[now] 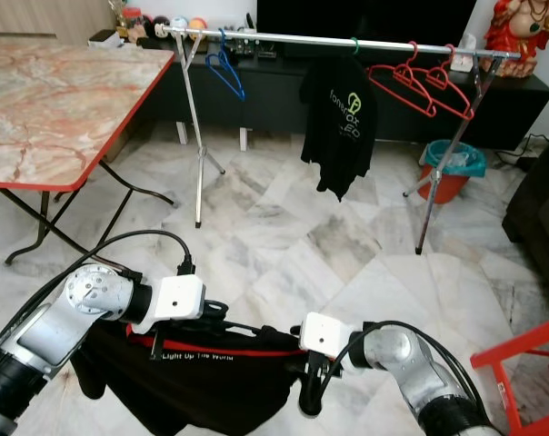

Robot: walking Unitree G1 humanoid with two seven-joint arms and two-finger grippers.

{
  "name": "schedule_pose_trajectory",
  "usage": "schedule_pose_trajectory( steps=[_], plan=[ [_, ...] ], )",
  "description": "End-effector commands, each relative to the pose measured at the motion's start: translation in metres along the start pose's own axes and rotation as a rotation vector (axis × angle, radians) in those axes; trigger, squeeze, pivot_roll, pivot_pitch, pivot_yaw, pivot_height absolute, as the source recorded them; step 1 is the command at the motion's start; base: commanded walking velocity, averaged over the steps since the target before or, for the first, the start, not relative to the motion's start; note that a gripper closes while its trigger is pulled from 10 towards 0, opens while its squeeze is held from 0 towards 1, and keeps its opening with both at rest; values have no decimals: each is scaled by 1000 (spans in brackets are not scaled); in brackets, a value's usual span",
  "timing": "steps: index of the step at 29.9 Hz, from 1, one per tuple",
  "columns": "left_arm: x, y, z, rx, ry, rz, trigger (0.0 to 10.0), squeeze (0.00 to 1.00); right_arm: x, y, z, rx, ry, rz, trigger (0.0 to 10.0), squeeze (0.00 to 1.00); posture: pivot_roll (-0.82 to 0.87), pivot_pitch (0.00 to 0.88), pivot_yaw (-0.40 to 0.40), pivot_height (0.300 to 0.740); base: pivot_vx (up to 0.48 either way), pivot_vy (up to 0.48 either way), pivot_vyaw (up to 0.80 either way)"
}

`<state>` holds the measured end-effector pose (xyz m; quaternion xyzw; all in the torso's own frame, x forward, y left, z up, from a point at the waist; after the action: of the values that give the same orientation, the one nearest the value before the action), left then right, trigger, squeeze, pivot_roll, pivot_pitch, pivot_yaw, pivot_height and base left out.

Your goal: Hang hanger

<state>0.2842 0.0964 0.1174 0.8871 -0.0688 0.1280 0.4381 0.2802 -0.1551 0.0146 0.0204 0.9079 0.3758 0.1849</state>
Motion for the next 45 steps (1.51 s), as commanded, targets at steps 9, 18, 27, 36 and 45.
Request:
schedule_pose_trajectory(
  steps=[9,18,27,36,45],
  plan=[
    [6,6,-3,-1,19,40,10000,0,2,-11,0,64,4,-30,0,0,31,31,-35,740,0,0,0],
    [5,5,-3,4,15,41,10000,0,4,-10,2,60,9,-34,0,0,34,31,-35,740,0,0,0],
    [-1,-1,0,39,-14,52,10000,0,4,-8,3,51,15,-42,0,0,32,30,-35,740,0,0,0],
    [0,-5,0,59,-3,61,10000,0,6,-9,3,48,34,-42,0,0,32,25,-34,740,0,0,0],
    [13,-11,-5,95,80,101,10000,0,10,-10,3,63,68,-62,0,0,33,22,-34,740,0,0,0]
  ],
)
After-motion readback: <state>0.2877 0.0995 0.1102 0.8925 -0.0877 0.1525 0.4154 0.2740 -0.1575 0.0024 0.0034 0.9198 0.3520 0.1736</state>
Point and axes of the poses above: a point about 5 cm out from each wrist's last joint towards the gripper, its own z axis pointing out of the wrist towards the gripper, its own y axis along the axis of the wrist's last joint, x = y × z, the point moved 3 cm from there along z, pointing out of the wrist towards the gripper, and after that the axes turned 6 degrees about -z, right-handed, at the moved point
